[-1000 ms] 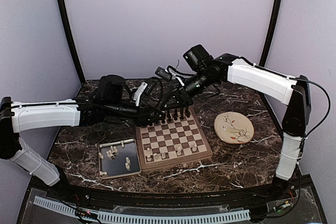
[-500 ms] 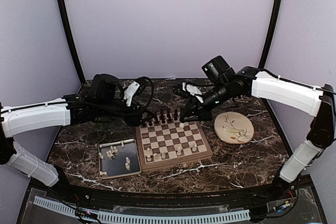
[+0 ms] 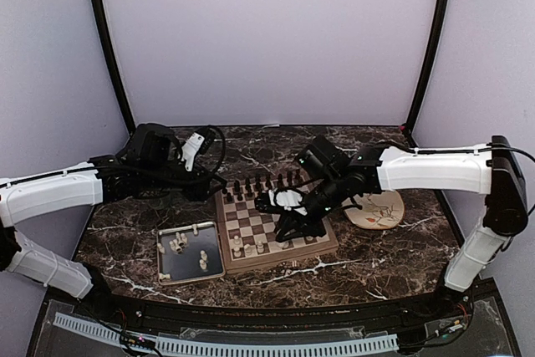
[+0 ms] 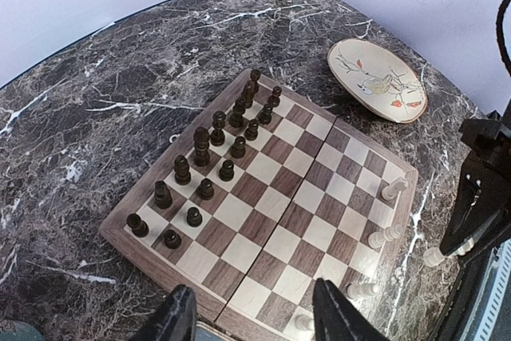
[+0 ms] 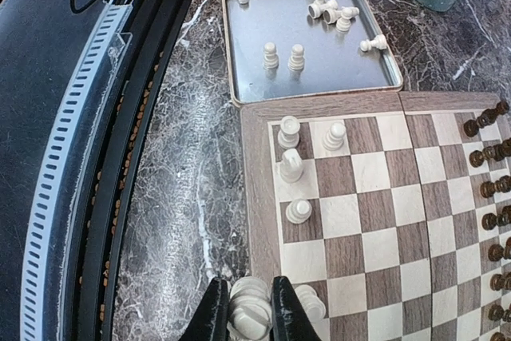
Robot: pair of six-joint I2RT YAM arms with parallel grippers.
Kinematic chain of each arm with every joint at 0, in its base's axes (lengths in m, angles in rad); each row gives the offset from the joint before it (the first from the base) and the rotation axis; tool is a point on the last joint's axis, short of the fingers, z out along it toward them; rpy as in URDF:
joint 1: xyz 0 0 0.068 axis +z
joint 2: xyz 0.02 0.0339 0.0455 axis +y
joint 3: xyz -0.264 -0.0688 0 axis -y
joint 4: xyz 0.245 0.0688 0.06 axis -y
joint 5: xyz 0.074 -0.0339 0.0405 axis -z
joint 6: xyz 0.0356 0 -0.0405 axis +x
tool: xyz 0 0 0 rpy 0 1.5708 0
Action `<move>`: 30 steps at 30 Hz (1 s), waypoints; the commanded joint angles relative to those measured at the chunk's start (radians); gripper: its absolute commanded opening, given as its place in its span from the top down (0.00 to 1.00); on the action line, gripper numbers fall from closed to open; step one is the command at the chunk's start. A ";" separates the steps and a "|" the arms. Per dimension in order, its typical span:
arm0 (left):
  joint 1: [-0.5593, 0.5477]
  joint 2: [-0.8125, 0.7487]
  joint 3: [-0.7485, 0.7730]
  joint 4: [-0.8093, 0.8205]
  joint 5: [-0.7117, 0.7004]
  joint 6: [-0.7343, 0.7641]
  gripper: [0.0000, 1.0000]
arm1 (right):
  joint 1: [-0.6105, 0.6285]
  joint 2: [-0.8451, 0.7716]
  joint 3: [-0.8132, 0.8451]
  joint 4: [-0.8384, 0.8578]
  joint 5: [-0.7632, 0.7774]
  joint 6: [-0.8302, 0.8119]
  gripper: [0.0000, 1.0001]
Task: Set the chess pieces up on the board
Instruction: Place the queen at d1.
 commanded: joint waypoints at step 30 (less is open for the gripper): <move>0.012 0.042 -0.013 0.013 0.019 0.021 0.48 | 0.040 0.166 -0.007 0.184 0.088 0.016 0.94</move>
